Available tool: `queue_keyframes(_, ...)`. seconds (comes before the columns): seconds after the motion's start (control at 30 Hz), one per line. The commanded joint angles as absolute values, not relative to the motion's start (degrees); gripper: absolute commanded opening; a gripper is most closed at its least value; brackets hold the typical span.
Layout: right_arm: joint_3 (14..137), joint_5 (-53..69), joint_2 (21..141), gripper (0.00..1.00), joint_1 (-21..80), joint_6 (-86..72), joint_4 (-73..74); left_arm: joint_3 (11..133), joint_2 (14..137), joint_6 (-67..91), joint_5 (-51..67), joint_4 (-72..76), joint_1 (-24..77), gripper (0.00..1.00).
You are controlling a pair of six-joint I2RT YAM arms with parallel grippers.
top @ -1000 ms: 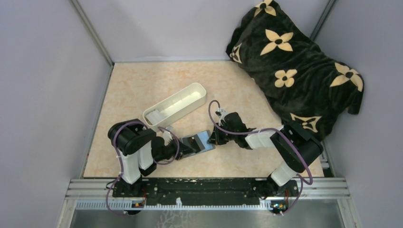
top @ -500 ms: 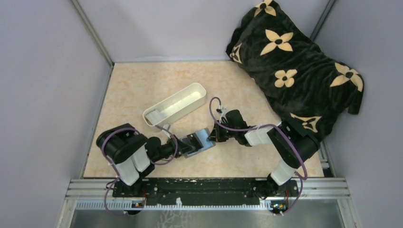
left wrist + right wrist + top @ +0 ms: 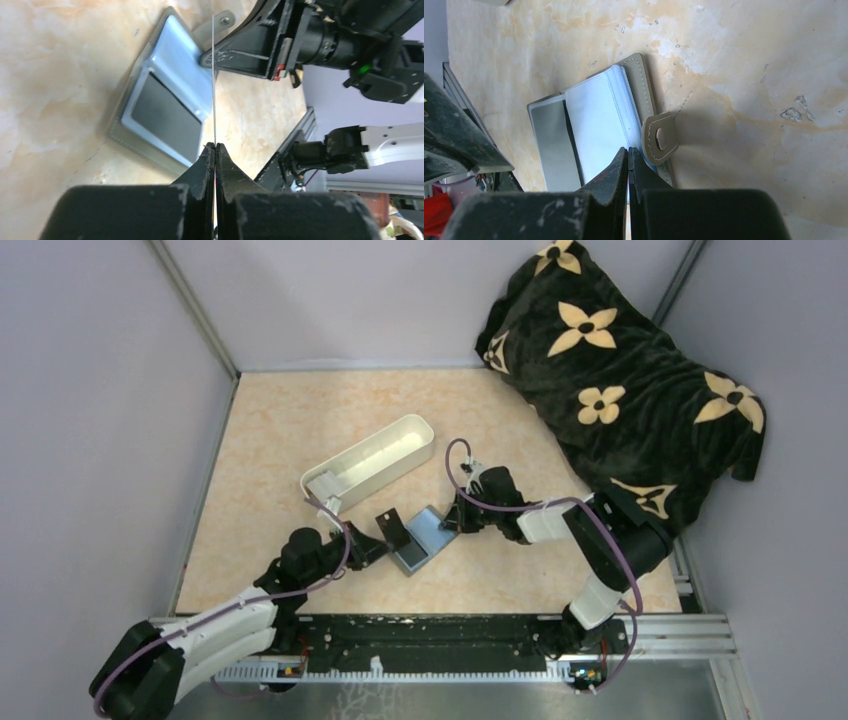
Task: Take the credit cards out of the card holder
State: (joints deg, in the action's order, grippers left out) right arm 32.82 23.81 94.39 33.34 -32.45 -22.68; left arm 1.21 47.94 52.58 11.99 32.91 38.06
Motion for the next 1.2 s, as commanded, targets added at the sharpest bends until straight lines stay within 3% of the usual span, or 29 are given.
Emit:
queue_keyframes(0.0,32.7,17.7,96.8,0.0,32.5,-28.8,-15.9,4.4,45.6,48.1,12.9,17.5,37.5,0.0)
queue_keyframes(0.3,30.2,17.7,79.0,0.01,32.5,-27.7,-15.0,8.3,55.0,51.4,21.2,34.8,37.5,0.0)
queue_keyframes(0.53,28.7,21.4,65.2,0.43,32.4,-31.3,-17.4,13.4,59.7,50.8,21.0,40.4,37.3,0.0)
queue_keyframes(0.67,28.3,24.9,62.8,0.55,32.4,-32.3,-20.2,15.1,63.8,52.7,25.2,45.6,37.0,0.0)
queue_keyframes(1.0,28.3,30.5,61.3,0.57,32.4,-33.5,-25.3,16.0,65.0,55.4,27.7,54.0,37.0,0.0)
queue_keyframes(1.17,30.0,31.8,62.1,0.52,32.3,-33.9,-24.8,16.7,67.3,56.4,30.3,56.9,37.0,0.0)
